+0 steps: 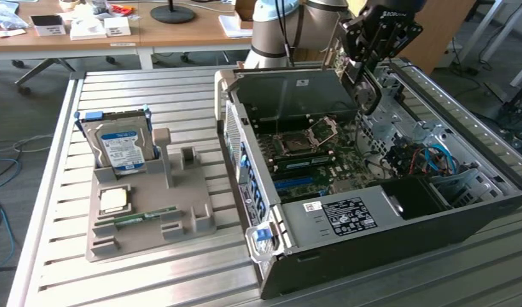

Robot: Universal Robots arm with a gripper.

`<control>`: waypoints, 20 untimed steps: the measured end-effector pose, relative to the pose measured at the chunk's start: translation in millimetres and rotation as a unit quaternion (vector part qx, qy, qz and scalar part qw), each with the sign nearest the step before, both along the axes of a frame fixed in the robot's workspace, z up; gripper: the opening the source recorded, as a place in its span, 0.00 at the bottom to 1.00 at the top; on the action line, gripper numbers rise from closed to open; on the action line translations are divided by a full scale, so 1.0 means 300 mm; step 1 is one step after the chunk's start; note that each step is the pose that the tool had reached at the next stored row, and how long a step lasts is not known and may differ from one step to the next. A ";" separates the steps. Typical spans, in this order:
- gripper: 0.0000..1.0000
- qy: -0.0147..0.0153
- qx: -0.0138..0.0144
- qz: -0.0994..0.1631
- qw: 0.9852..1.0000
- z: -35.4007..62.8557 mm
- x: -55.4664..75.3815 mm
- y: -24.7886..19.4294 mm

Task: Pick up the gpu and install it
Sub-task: 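Pick up the gpu and move the gpu toward the slot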

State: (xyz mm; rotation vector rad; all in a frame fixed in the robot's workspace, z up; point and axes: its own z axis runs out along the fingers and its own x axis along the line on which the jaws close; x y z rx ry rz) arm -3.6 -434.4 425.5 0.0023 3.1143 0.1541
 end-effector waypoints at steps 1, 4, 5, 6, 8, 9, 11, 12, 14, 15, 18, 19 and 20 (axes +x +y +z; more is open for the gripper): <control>0.27 0.000 0.000 0.000 1.000 0.000 0.000 0.000; 0.27 0.000 0.000 0.000 1.000 0.000 0.000 0.000; 0.27 0.000 0.000 0.000 1.000 0.000 0.002 0.000; 0.27 0.000 0.000 0.000 1.000 0.000 0.005 0.000; 0.27 0.000 0.000 0.000 1.000 0.000 0.017 0.000; 0.27 0.000 0.000 0.000 1.000 -0.001 0.024 0.000; 0.27 0.000 0.000 -0.001 1.000 -0.001 0.036 0.000; 0.27 0.000 0.000 -0.001 1.000 -0.002 0.041 0.000; 0.27 0.000 0.000 -0.003 1.000 -0.003 0.051 0.000; 0.27 0.000 0.000 -0.004 1.000 -0.004 0.056 0.000; 0.27 0.000 0.000 -0.008 1.000 -0.005 0.069 0.000; 0.27 0.000 0.000 -0.010 1.000 -0.006 0.074 0.000; 0.27 0.000 0.000 -0.011 1.000 -0.006 0.079 0.000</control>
